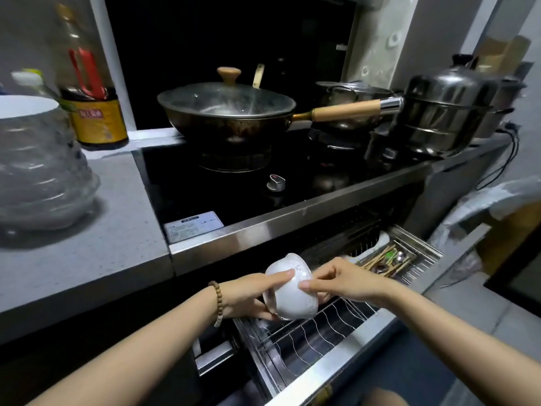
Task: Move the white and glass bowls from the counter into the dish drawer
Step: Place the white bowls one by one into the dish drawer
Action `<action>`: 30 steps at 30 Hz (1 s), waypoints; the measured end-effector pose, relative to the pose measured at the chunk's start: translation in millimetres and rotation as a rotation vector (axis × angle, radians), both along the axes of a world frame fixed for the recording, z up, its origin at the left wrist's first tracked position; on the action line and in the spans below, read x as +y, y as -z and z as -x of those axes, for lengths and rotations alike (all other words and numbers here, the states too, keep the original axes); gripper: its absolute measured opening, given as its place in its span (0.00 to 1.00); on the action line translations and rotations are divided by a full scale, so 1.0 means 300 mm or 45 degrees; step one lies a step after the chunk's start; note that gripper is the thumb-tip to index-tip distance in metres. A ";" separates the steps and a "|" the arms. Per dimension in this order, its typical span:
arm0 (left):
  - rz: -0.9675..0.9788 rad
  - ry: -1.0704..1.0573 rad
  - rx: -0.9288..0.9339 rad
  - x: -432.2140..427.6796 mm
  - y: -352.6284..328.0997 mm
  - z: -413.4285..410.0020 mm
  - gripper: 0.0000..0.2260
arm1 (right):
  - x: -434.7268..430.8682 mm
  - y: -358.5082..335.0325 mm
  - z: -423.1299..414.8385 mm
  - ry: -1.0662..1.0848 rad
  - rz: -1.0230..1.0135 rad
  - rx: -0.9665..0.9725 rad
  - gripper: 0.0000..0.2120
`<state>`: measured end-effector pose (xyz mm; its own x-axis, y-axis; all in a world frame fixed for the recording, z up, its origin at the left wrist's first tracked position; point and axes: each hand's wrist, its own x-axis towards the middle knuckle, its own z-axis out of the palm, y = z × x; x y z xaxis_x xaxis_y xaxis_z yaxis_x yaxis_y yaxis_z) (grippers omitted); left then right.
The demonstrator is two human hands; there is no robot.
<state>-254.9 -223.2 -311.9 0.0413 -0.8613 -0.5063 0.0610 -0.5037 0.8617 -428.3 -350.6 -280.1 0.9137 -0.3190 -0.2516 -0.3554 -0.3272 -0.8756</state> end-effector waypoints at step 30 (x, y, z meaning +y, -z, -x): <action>-0.394 -0.381 0.096 -0.281 0.635 -0.143 0.18 | -0.206 0.644 -0.289 0.713 -0.369 0.323 0.11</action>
<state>-211.9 -307.4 -502.3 0.2190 -0.6243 -0.7498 0.3004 -0.6880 0.6606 -341.6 -412.5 -473.4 0.5318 -0.6142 -0.5830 -0.6089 0.2012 -0.7673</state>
